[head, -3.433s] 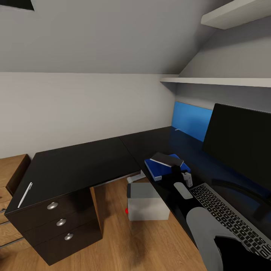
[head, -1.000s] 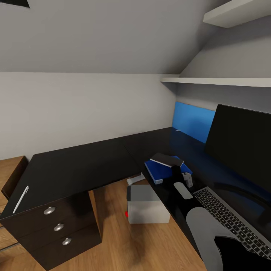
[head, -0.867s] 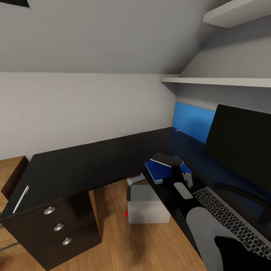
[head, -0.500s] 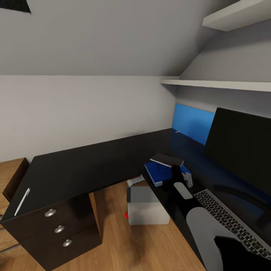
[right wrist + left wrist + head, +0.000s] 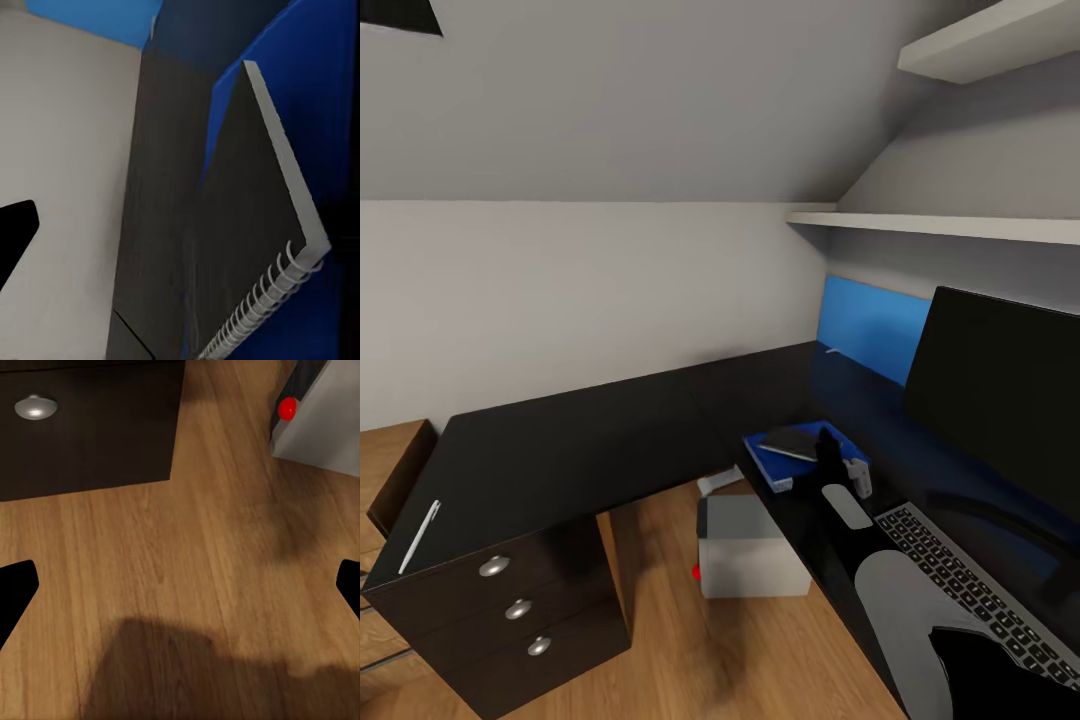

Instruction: In the bedroom, organize the workspace by keeping the computer under the desk, ensuring the monitor is on the desk, placing the keyboard on the desk next to the monitor, placing the mouse on the desk next to the keyboard, moving the folder from the swivel chair onto the desk next to the mouse, stacking the notebook on top of the folder with the pen on top of the notebook, and positioning the swivel chair next to the desk.

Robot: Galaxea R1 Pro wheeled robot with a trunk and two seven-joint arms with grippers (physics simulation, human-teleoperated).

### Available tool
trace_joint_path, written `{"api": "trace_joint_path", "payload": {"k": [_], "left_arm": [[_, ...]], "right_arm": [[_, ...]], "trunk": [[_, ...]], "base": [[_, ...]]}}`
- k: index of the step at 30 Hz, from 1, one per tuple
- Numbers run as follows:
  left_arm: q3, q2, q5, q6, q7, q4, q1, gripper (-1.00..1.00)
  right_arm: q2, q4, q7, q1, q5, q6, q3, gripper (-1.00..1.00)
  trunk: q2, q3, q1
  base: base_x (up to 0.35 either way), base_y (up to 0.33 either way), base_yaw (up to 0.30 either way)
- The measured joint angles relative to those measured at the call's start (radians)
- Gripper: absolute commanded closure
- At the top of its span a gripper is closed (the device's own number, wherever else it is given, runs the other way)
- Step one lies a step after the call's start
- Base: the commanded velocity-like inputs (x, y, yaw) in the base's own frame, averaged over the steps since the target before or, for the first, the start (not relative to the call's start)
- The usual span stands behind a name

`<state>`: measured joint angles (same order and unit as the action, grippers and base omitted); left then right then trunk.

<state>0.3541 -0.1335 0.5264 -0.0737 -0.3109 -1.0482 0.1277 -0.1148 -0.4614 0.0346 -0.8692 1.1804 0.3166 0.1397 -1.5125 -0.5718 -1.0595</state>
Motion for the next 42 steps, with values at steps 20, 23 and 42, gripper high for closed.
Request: {"api": "trace_joint_path", "payload": {"k": [20,23,42], "left_arm": [[-0.001,0.0,0.0,0.0,0.0,0.0,0.0,-1.0],[-0.001,0.0,0.0,0.0,0.0,0.0,0.0,-1.0],[-0.002,0.0,0.005,0.005,-0.004,0.015,0.0,-1.0]], "right_arm": [[0.0,-0.001,0.0,0.0,0.0,0.0,0.0,-1.0],[0.0,-0.002,0.0,0.0,0.0,0.0,0.0,-1.0],[-0.029,-0.001,0.072,0.0,0.004,0.007,-0.004,-1.0]], "trunk": [[0.0,0.0,0.0],[0.0,0.0,0.0],[0.091,0.046,0.05]], "base": [[-0.088,0.0,0.0],[-0.004,0.0,0.0],[0.0,0.0,0.098]]}}
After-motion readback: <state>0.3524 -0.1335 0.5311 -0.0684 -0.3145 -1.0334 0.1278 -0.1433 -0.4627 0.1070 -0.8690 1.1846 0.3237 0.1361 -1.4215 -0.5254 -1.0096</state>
